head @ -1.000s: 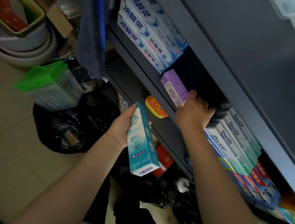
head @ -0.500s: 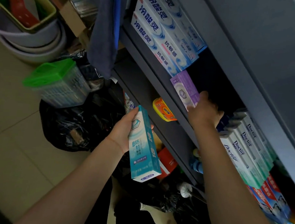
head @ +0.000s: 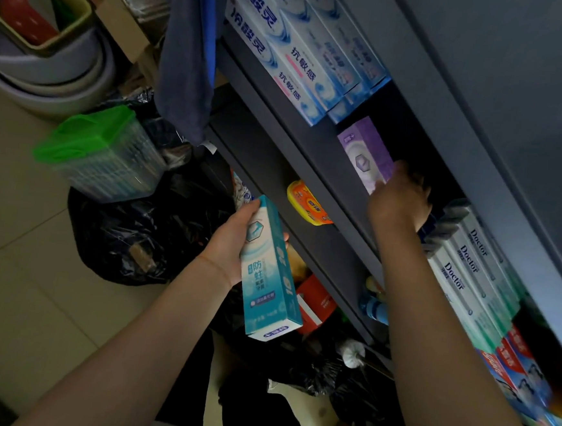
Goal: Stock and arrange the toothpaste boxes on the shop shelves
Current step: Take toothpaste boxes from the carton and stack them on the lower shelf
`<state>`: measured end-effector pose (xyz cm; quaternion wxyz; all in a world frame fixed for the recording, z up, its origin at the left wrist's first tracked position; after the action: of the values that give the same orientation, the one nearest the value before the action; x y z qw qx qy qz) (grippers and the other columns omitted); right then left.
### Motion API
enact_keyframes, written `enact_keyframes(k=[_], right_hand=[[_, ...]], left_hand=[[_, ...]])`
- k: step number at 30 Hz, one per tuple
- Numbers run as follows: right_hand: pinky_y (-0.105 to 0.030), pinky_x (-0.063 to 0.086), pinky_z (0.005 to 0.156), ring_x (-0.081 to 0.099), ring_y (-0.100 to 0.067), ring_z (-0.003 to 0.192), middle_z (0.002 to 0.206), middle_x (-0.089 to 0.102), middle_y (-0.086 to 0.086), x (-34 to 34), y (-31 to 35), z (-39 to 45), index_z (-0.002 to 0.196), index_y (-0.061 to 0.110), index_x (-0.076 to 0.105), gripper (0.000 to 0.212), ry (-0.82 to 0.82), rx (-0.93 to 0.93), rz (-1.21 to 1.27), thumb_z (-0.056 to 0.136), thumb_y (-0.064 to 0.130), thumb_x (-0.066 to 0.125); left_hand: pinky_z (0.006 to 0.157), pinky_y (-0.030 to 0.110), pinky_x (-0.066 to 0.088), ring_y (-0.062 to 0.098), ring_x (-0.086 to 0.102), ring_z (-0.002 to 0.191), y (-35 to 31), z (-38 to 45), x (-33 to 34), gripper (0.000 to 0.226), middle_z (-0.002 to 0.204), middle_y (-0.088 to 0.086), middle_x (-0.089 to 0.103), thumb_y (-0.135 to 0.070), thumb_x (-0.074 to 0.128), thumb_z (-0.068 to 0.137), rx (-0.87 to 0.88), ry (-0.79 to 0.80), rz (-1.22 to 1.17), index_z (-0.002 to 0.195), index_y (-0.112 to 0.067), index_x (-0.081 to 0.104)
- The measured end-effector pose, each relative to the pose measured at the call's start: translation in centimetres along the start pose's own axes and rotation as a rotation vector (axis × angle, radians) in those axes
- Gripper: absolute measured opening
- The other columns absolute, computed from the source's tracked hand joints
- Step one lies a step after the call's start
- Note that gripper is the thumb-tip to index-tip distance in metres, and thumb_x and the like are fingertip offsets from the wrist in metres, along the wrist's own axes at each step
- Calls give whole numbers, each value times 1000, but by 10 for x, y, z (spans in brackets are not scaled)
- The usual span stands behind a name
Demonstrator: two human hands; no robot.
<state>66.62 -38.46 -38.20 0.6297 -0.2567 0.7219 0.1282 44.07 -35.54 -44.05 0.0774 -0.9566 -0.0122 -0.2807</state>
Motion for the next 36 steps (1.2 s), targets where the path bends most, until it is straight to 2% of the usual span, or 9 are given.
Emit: enact_keyframes(k=[11, 14, 17, 21, 23, 25, 29, 33, 36], right_hand=[[-51, 37, 107, 16, -44, 144, 159, 12, -22, 28, 6, -36, 158, 16, 2, 80, -5, -73, 12, 92, 18, 48], [-56, 32, 111, 17, -43, 144, 158, 16, -21, 20, 5, -36, 158, 18, 9, 79, -37, -100, 99, 91, 19, 51], [-51, 35, 105, 35, -41, 135, 148, 37, -22, 10, 6, -50, 149, 11, 34, 60, -108, -179, 182, 94, 25, 52], [-38, 54, 85, 67, -19, 93, 102, 71, -3, 6, 15, -81, 103, 18, 63, 42, 513, -134, 632, 91, 57, 55], [-23, 53, 65, 68, -3, 70, 83, 69, 7, 7, 12, -89, 88, 23, 60, 32, 621, -123, 694, 87, 54, 65], [-15, 50, 53, 64, 3, 61, 79, 66, 11, 6, 7, -90, 87, 26, 59, 25, 563, -121, 738, 85, 48, 71], [-40, 54, 75, 63, -26, 94, 105, 64, -8, 3, -1, -73, 110, 12, 60, 46, 140, -223, 435, 84, 47, 72], [-47, 46, 88, 53, -38, 117, 126, 56, -20, -2, -4, -48, 123, 3, 55, 51, -177, -231, 77, 87, 37, 70], [-50, 43, 94, 49, -41, 122, 133, 50, -24, 7, -3, -32, 127, 0, 52, 46, -199, -239, 3, 89, 21, 68]], left_hand=[[63, 30, 57, 25, 67, 68, 4, 12, 1, 48, 88, 16, 63, -46, 48, 96, 24, 54, -8, 120, -7, 60], [55, 30, 57, 25, 65, 60, 2, 12, 10, 31, 78, 14, 61, -36, 50, 96, 78, 60, -34, 107, -8, 58], [64, 35, 59, 26, 65, 71, -2, 18, 19, 41, 89, 15, 62, -30, 62, 89, 194, 26, -78, 122, -7, 55], [85, 42, 53, 28, 62, 88, -10, 26, 31, 52, 101, 15, 61, -14, 66, 76, 352, 57, -167, 125, -14, 51], [94, 47, 51, 31, 60, 95, -13, 28, 37, 48, 105, 16, 61, -10, 65, 81, 366, 87, -206, 126, -15, 51], [98, 50, 49, 32, 59, 100, -14, 31, 43, 50, 108, 16, 61, -10, 61, 85, 360, 122, -246, 134, -14, 50], [91, 38, 50, 25, 64, 103, -13, 28, 64, 52, 109, 9, 67, -18, 51, 95, 330, 53, -25, 146, -19, 40], [109, 45, 40, 28, 58, 122, -9, 19, 75, 8, 130, 14, 61, -26, 48, 102, 206, -41, 128, 104, -24, 55], [106, 45, 42, 26, 58, 120, -5, 20, 72, 12, 127, 12, 63, -29, 46, 103, 179, -18, 197, 97, -27, 56]])
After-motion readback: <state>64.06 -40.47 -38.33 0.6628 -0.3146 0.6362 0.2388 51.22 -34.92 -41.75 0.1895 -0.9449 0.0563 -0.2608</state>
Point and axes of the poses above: each hand's wrist, its own z-axis towards the middle knuckle, its own x-axis out of the palm, y = z × x, the point moved 1 cm from there along z, towards the middle knuckle
